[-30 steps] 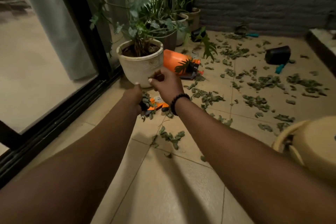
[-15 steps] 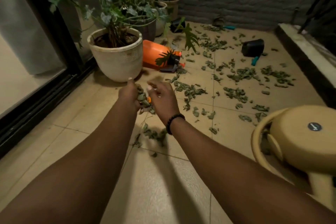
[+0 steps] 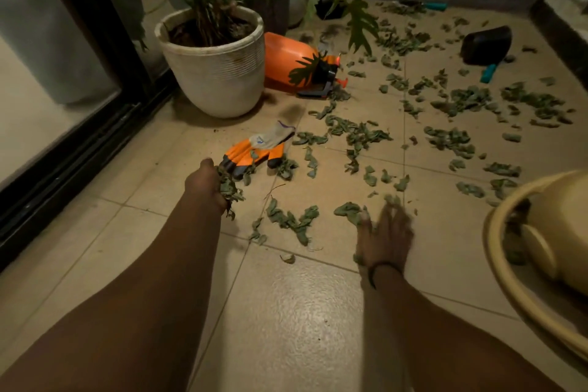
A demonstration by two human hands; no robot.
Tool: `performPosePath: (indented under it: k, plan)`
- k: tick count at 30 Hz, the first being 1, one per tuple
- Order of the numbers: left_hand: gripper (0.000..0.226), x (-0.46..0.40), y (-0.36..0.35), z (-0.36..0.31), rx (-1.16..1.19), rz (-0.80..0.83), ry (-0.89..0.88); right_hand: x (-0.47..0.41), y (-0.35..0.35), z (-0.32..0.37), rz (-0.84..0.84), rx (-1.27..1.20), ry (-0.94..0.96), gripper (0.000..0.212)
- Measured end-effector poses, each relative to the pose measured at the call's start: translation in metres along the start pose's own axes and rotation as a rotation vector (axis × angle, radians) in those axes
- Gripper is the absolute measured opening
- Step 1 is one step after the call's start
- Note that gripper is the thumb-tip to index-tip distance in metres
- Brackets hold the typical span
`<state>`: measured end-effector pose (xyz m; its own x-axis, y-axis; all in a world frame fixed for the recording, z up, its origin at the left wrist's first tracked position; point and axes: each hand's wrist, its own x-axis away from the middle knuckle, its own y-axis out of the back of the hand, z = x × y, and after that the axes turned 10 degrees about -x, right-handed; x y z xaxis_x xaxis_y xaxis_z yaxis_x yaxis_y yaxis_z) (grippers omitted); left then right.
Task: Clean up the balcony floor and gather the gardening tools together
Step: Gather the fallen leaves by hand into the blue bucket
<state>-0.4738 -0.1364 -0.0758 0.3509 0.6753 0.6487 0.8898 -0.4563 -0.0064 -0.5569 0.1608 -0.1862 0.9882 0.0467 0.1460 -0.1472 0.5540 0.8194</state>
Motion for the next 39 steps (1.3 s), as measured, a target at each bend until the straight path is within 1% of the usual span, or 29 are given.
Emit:
performPosePath:
  k: [3,5,6,8,11,14,16,18,19,20,22,23,24,26,27,28,29,30,31,32,33,34,36,38,39]
  plan:
    - [0.035,-0.017,0.018,0.002,-0.003,-0.003,0.006,-0.030,-0.018,0.046,0.215,-0.068,0.239,0.059]
    - [0.039,-0.021,0.030,0.001,-0.005,-0.021,0.004,-0.033,-0.028,0.067,0.357,-0.079,0.354,0.054]
    - [0.040,-0.023,0.036,0.001,-0.008,-0.029,0.007,-0.028,-0.033,0.074,0.397,-0.092,0.395,0.053]
    - [0.040,-0.028,0.050,0.005,-0.012,-0.034,0.029,-0.009,-0.046,0.079,0.403,-0.103,0.481,0.056]
    - [0.039,-0.039,0.064,0.012,0.017,-0.068,0.067,0.027,-0.065,0.086,0.367,-0.063,0.648,0.070]
    - [0.039,-0.046,0.065,0.018,0.011,-0.098,0.079,0.051,-0.078,0.097,0.455,-0.017,0.797,0.077]
    - [0.039,-0.049,0.061,0.021,-0.002,-0.092,0.080,0.058,-0.083,0.104,0.480,0.043,0.925,0.072]
    - [0.039,-0.050,0.056,0.024,-0.008,-0.078,0.077,0.055,-0.089,0.104,0.457,0.024,1.023,0.056]
    - [0.039,-0.049,0.053,0.025,-0.017,-0.071,0.076,0.055,-0.091,0.103,0.468,-0.031,1.018,0.048]
    - [0.039,-0.050,0.052,0.025,-0.028,-0.063,0.077,0.057,-0.091,0.102,0.489,-0.143,0.947,0.040]
    - [0.038,-0.049,0.051,0.022,-0.040,-0.035,0.090,0.064,-0.086,0.105,0.625,-0.574,0.512,0.031]
    - [0.040,-0.050,0.052,0.021,-0.047,-0.011,0.093,0.067,-0.081,0.109,0.661,-0.763,0.282,0.028]
    - [0.042,-0.049,0.051,0.020,-0.052,0.006,0.100,0.067,-0.079,0.113,0.642,-0.892,0.148,0.025]
    - [0.042,-0.046,0.047,0.017,-0.064,0.023,0.111,0.057,-0.073,0.127,0.531,-0.940,0.045,0.022]
    - [0.037,-0.041,0.042,0.015,-0.064,0.042,0.101,0.051,-0.071,0.134,0.470,-0.927,-0.004,0.022]
    - [0.030,-0.035,0.036,0.011,-0.067,0.066,0.088,0.044,-0.066,0.142,0.416,-0.962,-0.094,0.018]
    - [0.036,-0.030,0.030,0.008,-0.076,0.081,0.068,0.040,-0.060,0.153,0.423,-1.072,-0.199,0.012]
    - [0.047,-0.028,0.023,0.005,-0.078,0.084,0.053,0.038,-0.053,0.165,0.476,-1.227,-0.285,0.008]
    - [0.051,-0.024,0.015,0.002,-0.074,0.098,0.039,0.037,-0.046,0.177,0.547,-1.391,-0.341,0.010]
    - [0.053,-0.021,0.007,0.001,-0.061,0.133,0.029,0.040,-0.040,0.191,0.605,-1.552,-0.359,0.017]
    - [0.057,-0.020,-0.001,0.001,-0.061,0.160,0.034,0.045,-0.031,0.206,0.644,-1.635,-0.334,0.022]
    - [0.059,-0.015,-0.010,0.000,-0.052,0.181,0.042,0.050,-0.027,0.218,0.635,-1.655,-0.281,0.023]
    - [0.054,-0.006,-0.025,-0.004,0.006,0.199,0.025,0.057,-0.018,0.232,0.513,-1.647,-0.159,0.018]
    - [0.048,0.011,-0.038,-0.010,0.060,0.221,-0.024,0.058,-0.010,0.238,0.350,-1.545,-0.096,0.010]
    - [0.047,0.016,-0.043,-0.011,0.050,0.223,-0.033,0.058,-0.006,0.238,0.277,-1.510,-0.053,0.013]
